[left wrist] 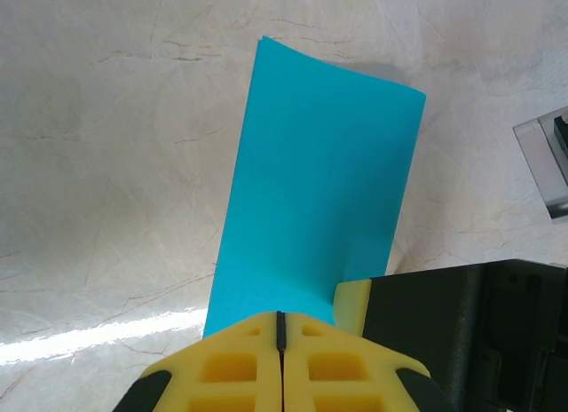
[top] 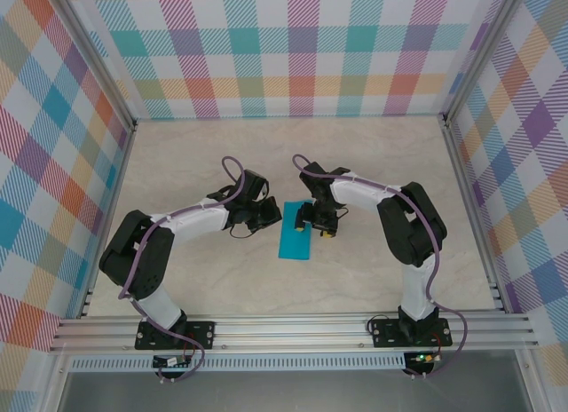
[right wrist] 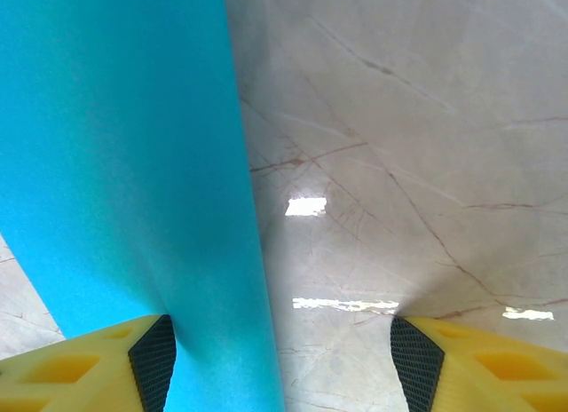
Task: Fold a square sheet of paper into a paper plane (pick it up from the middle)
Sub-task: Fold the square sheet of paper in half at the center of the table, then hold the square sheet of paper at the center of the table.
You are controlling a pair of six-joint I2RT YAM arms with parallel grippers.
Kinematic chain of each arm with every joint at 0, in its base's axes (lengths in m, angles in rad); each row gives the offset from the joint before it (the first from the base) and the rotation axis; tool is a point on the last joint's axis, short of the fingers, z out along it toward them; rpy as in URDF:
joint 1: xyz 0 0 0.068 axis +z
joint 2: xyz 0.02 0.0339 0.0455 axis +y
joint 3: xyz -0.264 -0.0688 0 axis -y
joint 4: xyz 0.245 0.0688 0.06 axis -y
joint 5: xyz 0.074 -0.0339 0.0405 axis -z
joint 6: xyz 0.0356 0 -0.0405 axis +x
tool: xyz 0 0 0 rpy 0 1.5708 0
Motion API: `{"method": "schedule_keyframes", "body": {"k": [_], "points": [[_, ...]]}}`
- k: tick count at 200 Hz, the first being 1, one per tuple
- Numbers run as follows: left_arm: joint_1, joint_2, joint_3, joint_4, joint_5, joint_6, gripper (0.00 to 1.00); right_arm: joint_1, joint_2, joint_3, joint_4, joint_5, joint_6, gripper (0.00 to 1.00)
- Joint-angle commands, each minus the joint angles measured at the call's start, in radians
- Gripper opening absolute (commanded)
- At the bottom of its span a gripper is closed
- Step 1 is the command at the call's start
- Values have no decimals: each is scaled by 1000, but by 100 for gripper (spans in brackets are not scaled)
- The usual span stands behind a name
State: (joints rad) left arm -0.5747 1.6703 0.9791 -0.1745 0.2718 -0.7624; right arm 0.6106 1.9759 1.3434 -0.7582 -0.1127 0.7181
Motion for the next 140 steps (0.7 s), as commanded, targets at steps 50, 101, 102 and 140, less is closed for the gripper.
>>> {"method": "schedule_keyframes", "body": {"k": [50, 101, 102, 140], "points": [[-4, 35, 29, 4, 26, 12, 5, -6, 60, -16, -58, 79, -19, 68], [-5, 50, 35, 10, 41, 13, 5, -6, 67, -10, -65, 84, -19, 68], [-5, 51, 36, 10, 42, 13, 5, -6, 68, -10, -65, 84, -20, 67], [-11, 96, 63, 37, 85, 10, 4, -6, 70, -13, -64, 85, -19, 67]]}}
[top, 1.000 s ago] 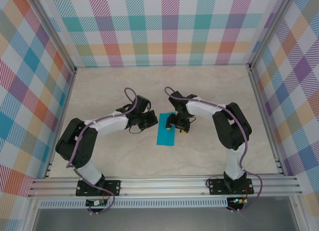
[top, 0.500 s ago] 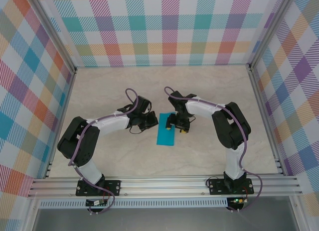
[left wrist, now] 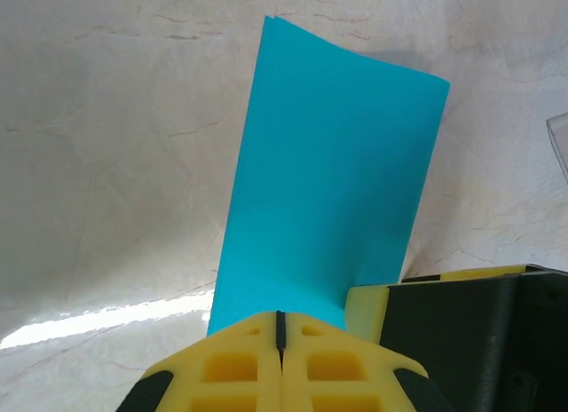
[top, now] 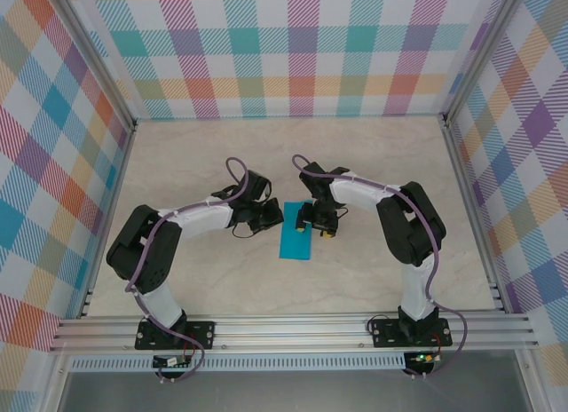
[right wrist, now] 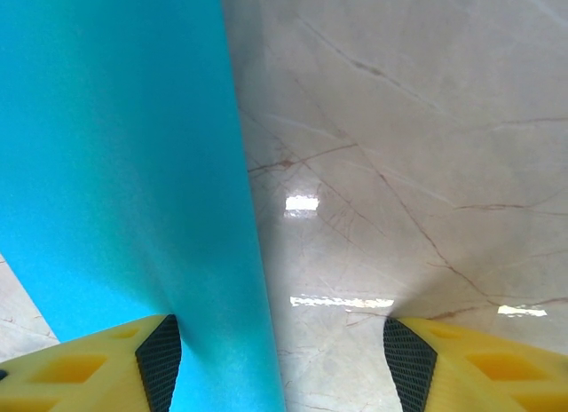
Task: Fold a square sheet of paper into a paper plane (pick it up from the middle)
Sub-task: Hold the square sheet of paper at the center of the table.
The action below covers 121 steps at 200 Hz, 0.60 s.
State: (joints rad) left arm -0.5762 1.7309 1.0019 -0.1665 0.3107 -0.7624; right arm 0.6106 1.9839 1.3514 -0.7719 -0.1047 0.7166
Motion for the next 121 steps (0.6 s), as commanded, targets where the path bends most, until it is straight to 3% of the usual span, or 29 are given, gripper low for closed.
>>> {"method": "schedule_keyframes", "body": {"k": [1, 121], "points": [[-9, 37, 40, 29, 48, 9, 3, -6, 62, -21, -51, 77, -17, 67], [-19, 177, 47, 61, 68, -11, 0, -6, 67, -25, -46, 68, -14, 67]]}}
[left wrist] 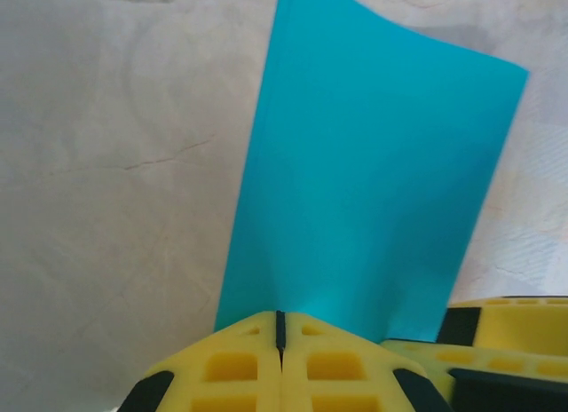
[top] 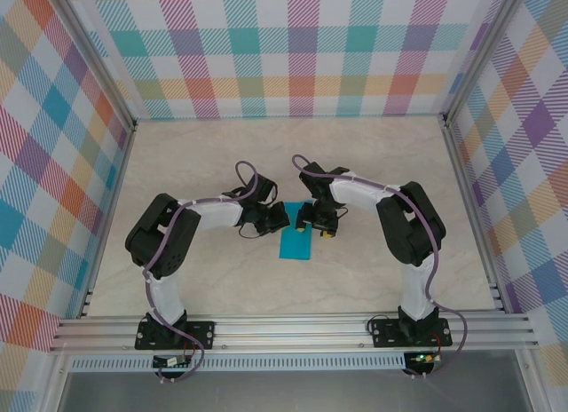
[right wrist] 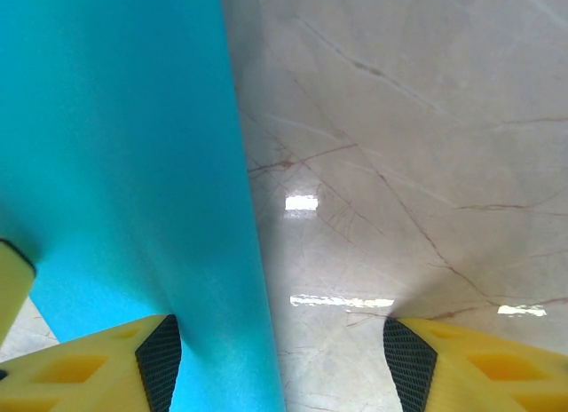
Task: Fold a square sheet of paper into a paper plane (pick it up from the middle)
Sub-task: Hold the square sheet of paper at the center of the table.
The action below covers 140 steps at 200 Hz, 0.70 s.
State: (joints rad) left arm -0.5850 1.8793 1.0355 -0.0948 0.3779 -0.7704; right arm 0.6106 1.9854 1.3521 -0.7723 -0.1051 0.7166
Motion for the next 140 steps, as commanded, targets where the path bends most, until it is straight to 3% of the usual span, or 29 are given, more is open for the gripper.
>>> {"method": "schedule_keyframes", "body": {"k": [1, 49, 74, 105, 115, 140], "points": [[-9, 29, 13, -13, 0, -4, 0, -6, 66, -26, -45, 68, -14, 67], [-12, 42, -15, -51, -50, 21, 0, -7, 13, -8, -26, 36, -22, 70], [-13, 43, -15, -73, -67, 35, 0, -26, -93, -8, -7, 36, -31, 73], [-13, 39, -14, -84, -74, 41, 0, -78, -266, -113, 136, -70, -28, 73], [-13, 37, -15, -82, -75, 41, 0, -91, -300, -154, 198, -152, -29, 66], [-15, 40, -11, -80, -75, 40, 0, -98, -289, -205, 318, -307, -11, 36]]}}
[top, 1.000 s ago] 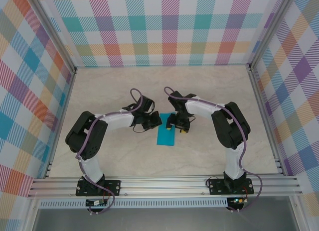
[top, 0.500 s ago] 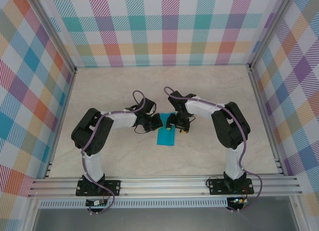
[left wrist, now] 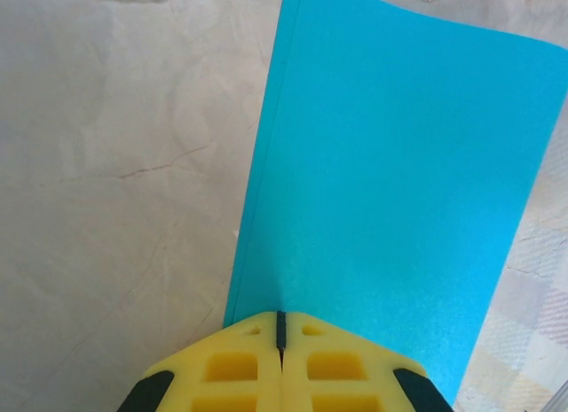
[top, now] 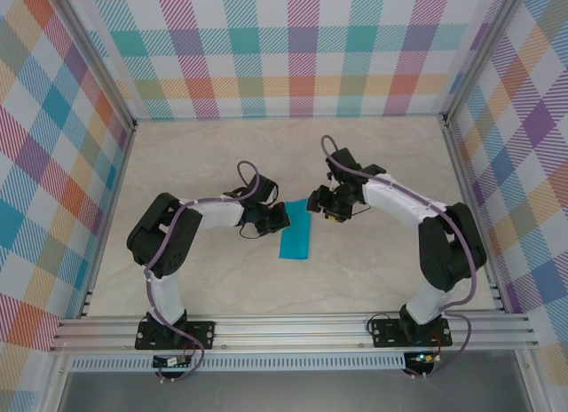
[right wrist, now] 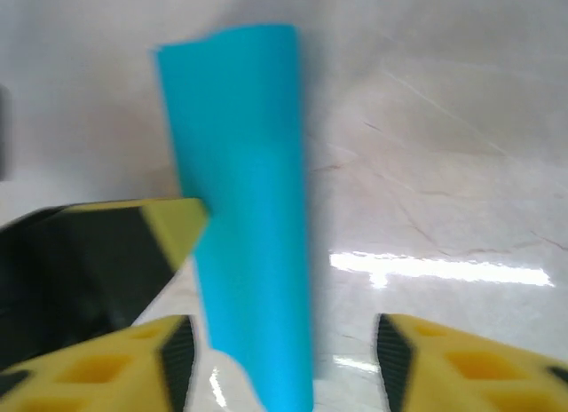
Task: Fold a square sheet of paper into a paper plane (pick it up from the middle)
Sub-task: Hold the square sheet of paper at the center of the table, then fold the square sheet of paper in half at the center of the table.
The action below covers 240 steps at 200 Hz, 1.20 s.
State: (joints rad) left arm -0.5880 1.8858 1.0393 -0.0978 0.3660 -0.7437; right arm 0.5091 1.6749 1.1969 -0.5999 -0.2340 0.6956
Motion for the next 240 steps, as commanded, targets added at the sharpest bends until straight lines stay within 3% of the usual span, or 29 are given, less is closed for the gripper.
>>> {"method": "schedule_keyframes", "body": {"k": [1, 20, 49, 113, 240], "points": [[-12, 34, -14, -77, -63, 14, 0, 3, 24, -50, 148, -182, 12, 35], [-12, 36, -12, -77, -62, 14, 0, 4, 65, -75, 209, -245, 34, 21], [-12, 36, -11, -82, -61, 18, 0, 3, 98, -114, 293, -285, 58, 15], [-12, 37, -7, -89, -62, 20, 0, -3, 136, -166, 378, -344, 69, 14], [-12, 41, -7, -100, -71, 22, 0, -37, 207, -333, 492, -329, 42, 15]]}}
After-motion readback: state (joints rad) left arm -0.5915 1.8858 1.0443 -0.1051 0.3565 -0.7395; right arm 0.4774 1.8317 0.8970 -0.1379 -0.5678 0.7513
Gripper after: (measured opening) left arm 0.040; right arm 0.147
